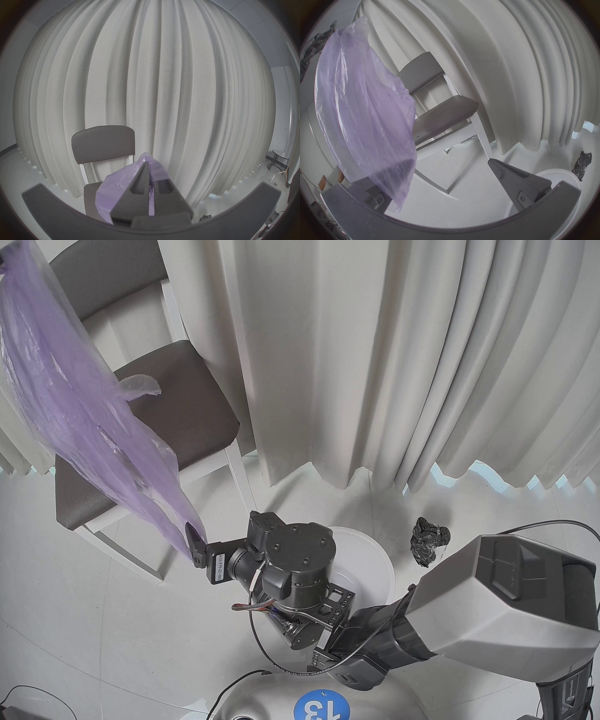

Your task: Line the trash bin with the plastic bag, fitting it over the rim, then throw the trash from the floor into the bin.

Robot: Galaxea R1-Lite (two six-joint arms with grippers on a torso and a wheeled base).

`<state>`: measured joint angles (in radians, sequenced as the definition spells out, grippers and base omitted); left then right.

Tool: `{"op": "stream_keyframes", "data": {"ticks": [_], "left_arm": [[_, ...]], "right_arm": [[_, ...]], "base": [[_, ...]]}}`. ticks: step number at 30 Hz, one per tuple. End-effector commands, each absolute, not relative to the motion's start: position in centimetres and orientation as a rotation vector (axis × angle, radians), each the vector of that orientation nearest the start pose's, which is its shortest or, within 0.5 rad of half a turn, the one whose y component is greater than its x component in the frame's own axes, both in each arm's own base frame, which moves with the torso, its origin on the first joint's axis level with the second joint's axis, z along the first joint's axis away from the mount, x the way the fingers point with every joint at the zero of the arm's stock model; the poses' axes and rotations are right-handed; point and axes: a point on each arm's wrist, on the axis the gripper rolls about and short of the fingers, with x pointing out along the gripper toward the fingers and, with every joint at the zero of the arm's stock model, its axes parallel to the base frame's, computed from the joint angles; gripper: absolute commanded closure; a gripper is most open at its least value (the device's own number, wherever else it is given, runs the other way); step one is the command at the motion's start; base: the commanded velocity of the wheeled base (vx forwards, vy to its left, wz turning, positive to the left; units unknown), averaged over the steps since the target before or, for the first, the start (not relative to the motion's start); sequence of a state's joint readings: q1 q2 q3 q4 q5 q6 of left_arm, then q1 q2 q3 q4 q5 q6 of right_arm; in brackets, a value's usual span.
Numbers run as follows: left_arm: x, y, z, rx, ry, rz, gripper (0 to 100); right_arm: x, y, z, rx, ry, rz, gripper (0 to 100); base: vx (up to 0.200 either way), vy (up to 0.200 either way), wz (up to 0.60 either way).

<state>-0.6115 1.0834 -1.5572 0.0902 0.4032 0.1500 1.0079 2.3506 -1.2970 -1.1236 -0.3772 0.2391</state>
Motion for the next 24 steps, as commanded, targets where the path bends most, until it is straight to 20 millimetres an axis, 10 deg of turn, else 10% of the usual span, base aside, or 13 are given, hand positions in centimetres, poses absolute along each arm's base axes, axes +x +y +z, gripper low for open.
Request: {"op": "stream_keyframes", "data": {"ticks": [1,19,20,24], "left_arm": [[6.57,-3.52,44.93,-0.037,-0.348,-0.179,100],[6.41,-3.36,44.85,-0.036,-0.352,-0.182,100],[6.41,-3.36,44.85,-0.042,-0.351,-0.183,100],[6.60,-3.48,44.57,-0.035,-0.339,-0.182,100]], "right_arm": [[25.24,38.97,10.24,0.272,0.027,0.640,0],[24.98,39.09,9.87,0.272,0.023,0.645,0],[24.94,39.16,9.74,0.270,0.024,0.646,100],[24.79,39.19,9.96,0.271,0.021,0.650,100]], "base": [[0.000,0.000,0.00],[0.000,0.000,0.00],[0.000,0.000,0.00],[0.000,0.000,0.00]]}}
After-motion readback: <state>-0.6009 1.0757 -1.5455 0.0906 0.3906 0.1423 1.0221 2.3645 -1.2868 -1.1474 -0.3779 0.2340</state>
